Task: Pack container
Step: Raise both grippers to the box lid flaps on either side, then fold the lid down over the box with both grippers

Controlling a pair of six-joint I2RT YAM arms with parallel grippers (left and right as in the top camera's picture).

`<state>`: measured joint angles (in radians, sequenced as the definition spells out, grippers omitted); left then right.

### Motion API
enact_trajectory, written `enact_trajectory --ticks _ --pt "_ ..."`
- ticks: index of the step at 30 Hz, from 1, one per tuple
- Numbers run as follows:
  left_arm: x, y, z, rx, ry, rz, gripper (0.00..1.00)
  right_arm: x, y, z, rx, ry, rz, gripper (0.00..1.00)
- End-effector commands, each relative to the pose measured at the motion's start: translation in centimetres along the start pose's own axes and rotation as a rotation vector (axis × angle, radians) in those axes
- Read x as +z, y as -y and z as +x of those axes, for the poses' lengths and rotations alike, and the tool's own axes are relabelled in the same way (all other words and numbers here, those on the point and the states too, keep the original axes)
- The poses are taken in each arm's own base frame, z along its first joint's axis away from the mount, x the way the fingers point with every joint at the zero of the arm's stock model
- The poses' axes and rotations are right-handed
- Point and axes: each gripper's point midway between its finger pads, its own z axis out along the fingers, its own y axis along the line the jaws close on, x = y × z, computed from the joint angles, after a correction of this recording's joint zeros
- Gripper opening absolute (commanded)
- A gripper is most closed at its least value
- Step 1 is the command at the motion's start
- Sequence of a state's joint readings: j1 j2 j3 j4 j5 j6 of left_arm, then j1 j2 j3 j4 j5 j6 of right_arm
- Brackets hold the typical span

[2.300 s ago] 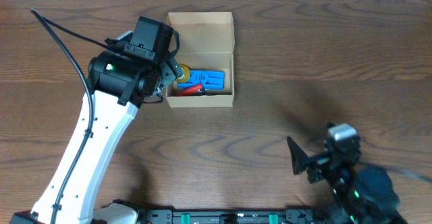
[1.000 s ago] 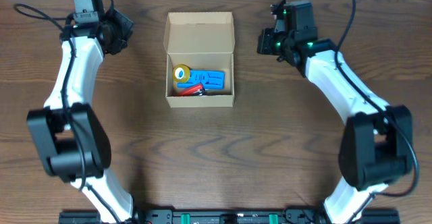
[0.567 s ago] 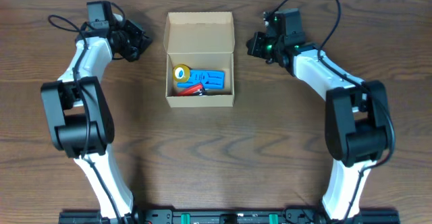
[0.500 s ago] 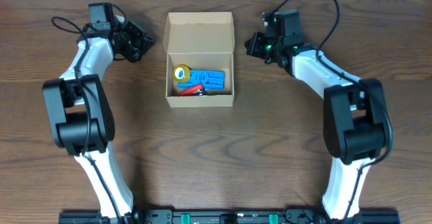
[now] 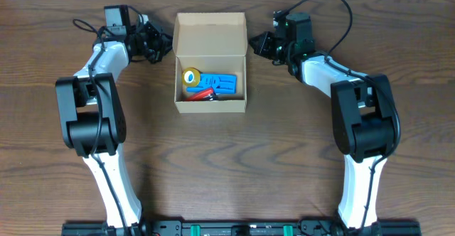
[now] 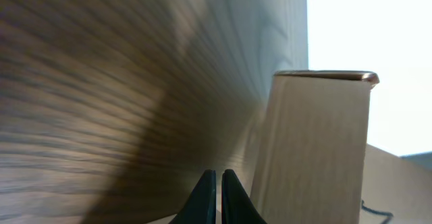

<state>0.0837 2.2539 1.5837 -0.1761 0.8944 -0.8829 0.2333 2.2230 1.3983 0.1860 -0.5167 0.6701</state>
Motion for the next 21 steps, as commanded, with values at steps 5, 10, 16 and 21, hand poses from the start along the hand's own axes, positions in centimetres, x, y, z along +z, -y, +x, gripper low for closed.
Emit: enact_trajectory --ticks 5,10,16,21 --pt "0.2 1.3 1.2 0.117 -0.086 0.076 0.05 0.4 -3.6 -1.3 -0.092 0.032 -0.133 0.01" --pt "-0.1 1.7 1.4 0.172 -0.093 0.073 0.05 0.1 -5.8 -2.1 -0.17 0.029 -0.2 0.01" --pt "-1.6 1.9 1.6 0.273 -0.082 -0.042 0.05 -0.9 -8.9 -3.6 -0.233 0.034 -0.275 0.01" --pt "-3.8 3.3 1.6 0.353 -0.066 -0.145 0.05 -2.4 -11.3 -3.7 -0.309 0.012 -0.262 0.01"
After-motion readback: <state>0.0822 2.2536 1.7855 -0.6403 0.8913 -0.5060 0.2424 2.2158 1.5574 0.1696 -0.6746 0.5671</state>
